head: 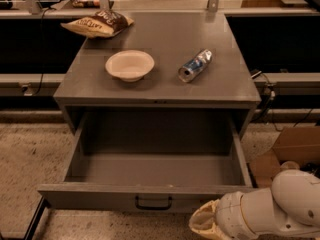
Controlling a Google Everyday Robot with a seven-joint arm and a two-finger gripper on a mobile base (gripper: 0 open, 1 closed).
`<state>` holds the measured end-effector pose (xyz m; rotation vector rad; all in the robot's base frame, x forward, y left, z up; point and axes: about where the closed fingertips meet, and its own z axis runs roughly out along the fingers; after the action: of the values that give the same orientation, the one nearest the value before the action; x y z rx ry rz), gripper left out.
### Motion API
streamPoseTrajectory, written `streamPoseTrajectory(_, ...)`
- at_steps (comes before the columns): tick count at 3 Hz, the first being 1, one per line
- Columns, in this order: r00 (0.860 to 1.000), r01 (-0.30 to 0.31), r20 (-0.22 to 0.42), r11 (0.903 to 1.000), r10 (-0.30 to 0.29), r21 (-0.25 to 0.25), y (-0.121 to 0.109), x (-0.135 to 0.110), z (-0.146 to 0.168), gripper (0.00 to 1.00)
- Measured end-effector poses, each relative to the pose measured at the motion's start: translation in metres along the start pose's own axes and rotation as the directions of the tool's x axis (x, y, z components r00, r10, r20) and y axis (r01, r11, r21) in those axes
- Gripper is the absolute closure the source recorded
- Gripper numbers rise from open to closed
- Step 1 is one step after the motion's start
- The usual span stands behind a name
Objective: Close top drawer
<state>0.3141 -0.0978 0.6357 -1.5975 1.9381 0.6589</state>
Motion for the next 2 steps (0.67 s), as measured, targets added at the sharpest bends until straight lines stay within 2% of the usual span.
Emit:
streamPoseTrajectory(1,0.997,0.032,0.064,0.9994,-0.033,0.015,-0.0545,-0.0023,0.0109,1.0)
streamPoseTrajectory(2,0.997,0.032,0.064,0.9994,-0.033,0.016,-0.0546,-0.0025,0.011,1.0)
